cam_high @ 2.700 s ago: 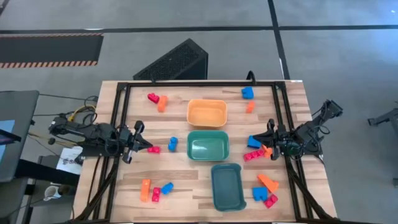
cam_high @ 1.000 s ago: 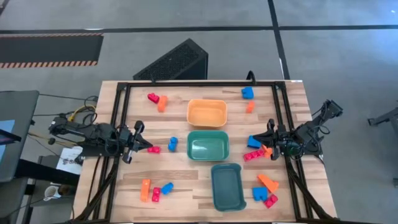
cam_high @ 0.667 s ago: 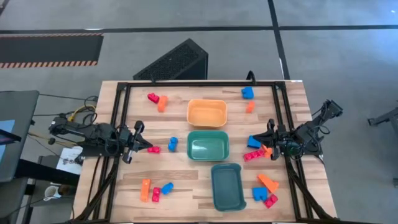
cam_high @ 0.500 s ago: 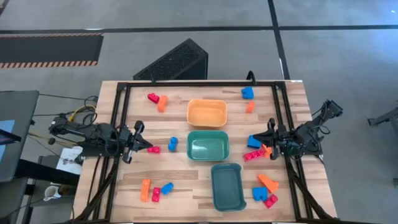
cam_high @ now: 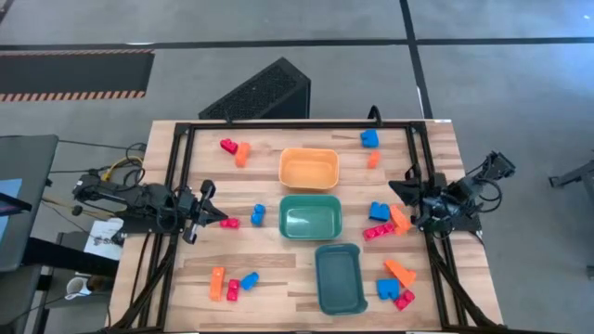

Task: Sort & place blocks by color
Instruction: Put the blue game piece into the blue bin

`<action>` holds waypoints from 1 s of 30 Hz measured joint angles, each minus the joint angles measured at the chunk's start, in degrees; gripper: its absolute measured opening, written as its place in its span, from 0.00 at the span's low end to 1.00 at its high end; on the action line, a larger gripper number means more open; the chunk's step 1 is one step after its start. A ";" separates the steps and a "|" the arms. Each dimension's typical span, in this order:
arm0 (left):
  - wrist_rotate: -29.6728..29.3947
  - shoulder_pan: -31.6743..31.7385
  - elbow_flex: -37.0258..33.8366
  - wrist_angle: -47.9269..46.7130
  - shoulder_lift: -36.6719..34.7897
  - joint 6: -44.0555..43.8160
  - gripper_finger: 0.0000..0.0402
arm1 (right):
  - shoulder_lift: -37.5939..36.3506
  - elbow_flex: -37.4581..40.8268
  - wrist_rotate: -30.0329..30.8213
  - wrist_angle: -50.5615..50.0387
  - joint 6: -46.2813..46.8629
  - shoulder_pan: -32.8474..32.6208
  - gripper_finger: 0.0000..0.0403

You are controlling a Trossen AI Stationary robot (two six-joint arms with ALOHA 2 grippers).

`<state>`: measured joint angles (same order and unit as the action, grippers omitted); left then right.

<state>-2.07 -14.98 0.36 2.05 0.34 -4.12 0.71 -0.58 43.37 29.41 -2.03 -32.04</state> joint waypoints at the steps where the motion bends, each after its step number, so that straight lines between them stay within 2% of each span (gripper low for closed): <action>1: 0.00 0.00 0.00 0.00 0.02 -0.02 0.00 | 0.02 -0.02 -0.01 0.00 -1.24 0.50 0.09; 5: 0.00 0.02 0.00 0.01 0.02 0.00 0.00 | 0.04 -2.83 0.09 -3.99 -5.75 2.79 0.09; 9: -0.02 0.02 0.02 0.02 0.02 0.00 0.00 | 1.11 -10.38 0.21 -16.28 -4.92 5.66 0.09; 14: -0.01 0.00 0.01 0.00 0.01 0.00 0.00 | 5.96 -20.79 3.60 -35.46 2.43 8.97 0.10; 17: -0.02 0.02 0.01 0.02 0.01 0.00 0.00 | 9.17 -25.51 4.36 -47.11 9.81 10.34 0.14; 20: 0.00 0.02 0.00 0.02 0.02 0.00 0.00 | 12.78 -26.99 4.31 -53.78 13.80 11.00 0.21; 27: -0.01 0.02 0.00 0.01 0.01 0.00 0.00 | 19.72 -27.76 4.21 -55.22 14.14 12.41 0.50; 30: -0.02 0.00 0.00 0.00 0.02 0.00 0.00 | 22.52 -30.01 0.96 -58.98 17.72 13.50 0.61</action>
<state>-2.09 -14.98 0.36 2.04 0.36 -4.12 23.23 -30.59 44.33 -29.57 15.70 -18.54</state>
